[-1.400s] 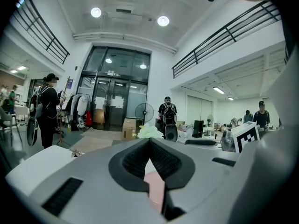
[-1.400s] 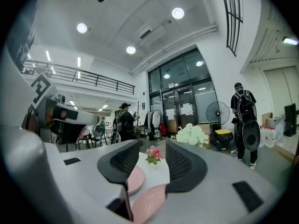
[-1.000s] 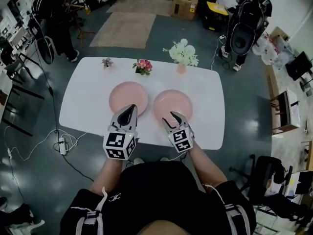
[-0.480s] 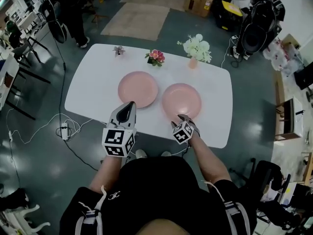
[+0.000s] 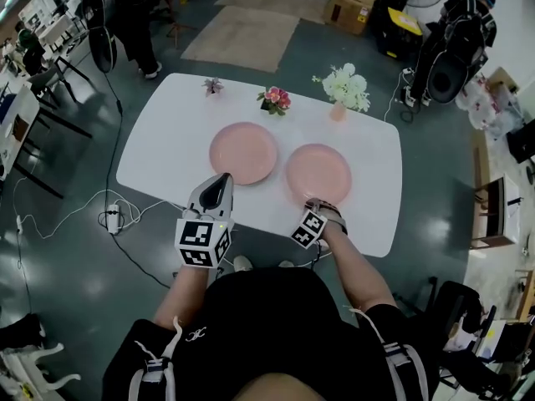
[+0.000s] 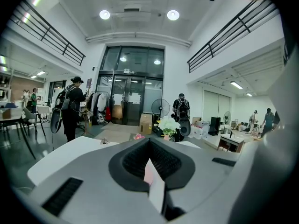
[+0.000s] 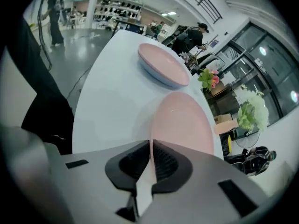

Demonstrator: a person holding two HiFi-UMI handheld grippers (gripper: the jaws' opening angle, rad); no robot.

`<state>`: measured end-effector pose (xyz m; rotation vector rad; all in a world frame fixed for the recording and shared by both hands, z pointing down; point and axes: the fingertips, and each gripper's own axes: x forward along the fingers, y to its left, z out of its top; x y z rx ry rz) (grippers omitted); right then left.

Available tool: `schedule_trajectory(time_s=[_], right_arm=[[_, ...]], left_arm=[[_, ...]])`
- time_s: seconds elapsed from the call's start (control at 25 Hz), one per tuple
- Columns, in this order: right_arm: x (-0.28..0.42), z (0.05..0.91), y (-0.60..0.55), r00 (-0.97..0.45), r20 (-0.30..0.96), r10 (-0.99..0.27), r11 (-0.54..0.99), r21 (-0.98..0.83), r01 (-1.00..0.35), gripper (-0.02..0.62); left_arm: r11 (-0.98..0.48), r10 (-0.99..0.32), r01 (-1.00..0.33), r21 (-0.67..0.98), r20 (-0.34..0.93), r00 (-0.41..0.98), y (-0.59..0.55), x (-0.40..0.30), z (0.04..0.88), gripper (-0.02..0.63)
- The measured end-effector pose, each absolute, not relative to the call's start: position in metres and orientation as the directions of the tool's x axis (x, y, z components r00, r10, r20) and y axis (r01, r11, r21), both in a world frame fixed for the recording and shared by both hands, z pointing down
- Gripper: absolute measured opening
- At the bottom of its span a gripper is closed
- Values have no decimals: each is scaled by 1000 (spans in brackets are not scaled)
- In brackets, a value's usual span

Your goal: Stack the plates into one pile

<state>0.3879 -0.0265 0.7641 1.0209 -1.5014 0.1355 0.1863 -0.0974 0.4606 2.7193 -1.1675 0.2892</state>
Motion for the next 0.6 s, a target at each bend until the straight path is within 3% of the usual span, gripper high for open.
schedule_trajectory(time_s=[0.6], right_arm=[[373,708,-60,216,728,-651,512,631,-583,32]], left_arm=[[-671,-710,-738,79,218,669,-99,165,455,12]])
